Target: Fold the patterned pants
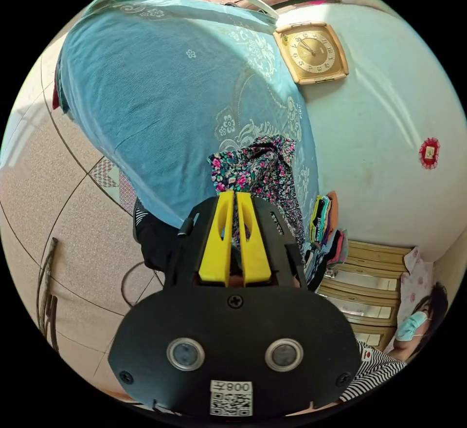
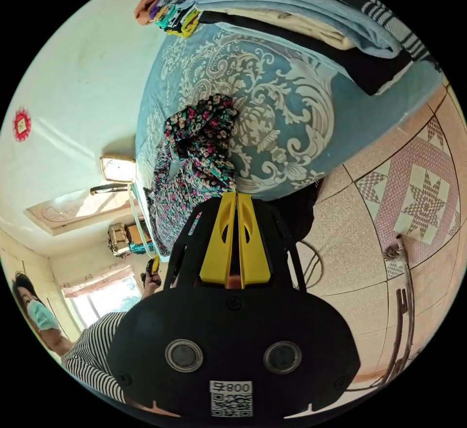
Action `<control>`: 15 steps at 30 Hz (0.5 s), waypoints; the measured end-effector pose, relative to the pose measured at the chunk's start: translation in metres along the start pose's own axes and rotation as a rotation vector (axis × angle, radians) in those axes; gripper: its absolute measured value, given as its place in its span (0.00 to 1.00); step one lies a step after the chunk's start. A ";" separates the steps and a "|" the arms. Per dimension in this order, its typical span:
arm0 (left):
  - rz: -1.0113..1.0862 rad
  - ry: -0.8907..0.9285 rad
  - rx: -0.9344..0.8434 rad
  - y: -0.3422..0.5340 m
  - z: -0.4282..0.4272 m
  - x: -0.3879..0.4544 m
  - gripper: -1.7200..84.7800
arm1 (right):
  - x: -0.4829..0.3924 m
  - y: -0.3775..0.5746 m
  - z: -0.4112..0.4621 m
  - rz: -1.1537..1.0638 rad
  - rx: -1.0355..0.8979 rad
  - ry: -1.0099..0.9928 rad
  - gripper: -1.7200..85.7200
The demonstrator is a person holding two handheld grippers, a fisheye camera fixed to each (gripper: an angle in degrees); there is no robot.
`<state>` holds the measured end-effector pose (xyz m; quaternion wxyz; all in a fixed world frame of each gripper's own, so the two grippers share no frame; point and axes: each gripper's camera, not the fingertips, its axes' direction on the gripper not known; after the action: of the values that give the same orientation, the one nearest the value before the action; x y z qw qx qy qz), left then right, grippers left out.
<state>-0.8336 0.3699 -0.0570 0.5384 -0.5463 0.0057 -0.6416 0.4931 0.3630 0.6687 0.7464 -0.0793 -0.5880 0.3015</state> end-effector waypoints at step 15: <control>0.263 -0.243 -0.048 -0.019 0.027 0.004 0.11 | -0.318 -0.049 0.254 -0.744 -0.219 0.031 0.07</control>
<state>-0.8266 0.3909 -0.0325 0.6014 -0.6270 0.0273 -0.4944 0.2349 0.0908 0.5026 0.8007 0.0554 -0.5939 -0.0556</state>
